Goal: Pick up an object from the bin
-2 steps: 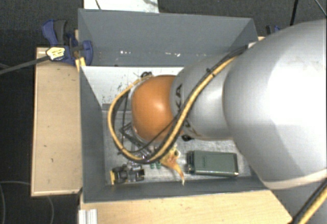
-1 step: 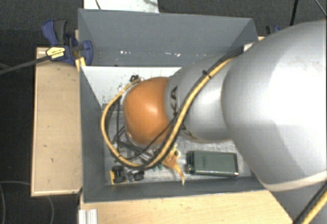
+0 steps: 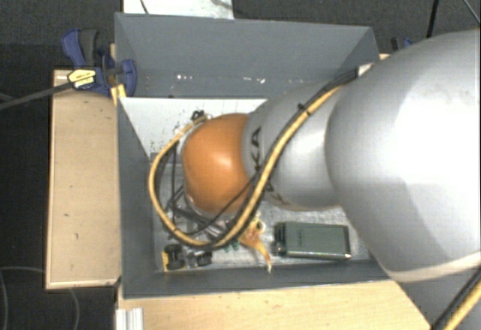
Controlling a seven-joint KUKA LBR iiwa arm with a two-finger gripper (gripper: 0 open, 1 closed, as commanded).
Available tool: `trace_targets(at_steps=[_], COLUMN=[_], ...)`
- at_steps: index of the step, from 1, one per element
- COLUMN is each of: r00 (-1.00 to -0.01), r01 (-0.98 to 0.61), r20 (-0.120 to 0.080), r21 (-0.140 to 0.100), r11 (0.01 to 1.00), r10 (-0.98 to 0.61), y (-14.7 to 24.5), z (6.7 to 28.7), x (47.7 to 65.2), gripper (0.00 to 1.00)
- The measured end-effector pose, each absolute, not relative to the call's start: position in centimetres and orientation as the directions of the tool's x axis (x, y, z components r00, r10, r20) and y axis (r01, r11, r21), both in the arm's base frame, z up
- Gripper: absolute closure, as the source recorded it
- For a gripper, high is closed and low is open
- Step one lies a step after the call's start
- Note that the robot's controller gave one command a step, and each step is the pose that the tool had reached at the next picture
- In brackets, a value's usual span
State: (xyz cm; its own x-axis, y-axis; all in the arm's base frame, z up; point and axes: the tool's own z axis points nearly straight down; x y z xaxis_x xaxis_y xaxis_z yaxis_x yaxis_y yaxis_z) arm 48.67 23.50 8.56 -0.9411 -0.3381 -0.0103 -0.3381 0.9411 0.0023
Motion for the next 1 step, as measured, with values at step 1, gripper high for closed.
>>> trace_targets(at_steps=[1], r00=[-0.948], r01=[-0.318], r20=[-0.005], r21=[0.001], r11=[0.948], r10=[-0.318], y=[23.2], z=[23.49], x=[50.02], gripper=[1.0])
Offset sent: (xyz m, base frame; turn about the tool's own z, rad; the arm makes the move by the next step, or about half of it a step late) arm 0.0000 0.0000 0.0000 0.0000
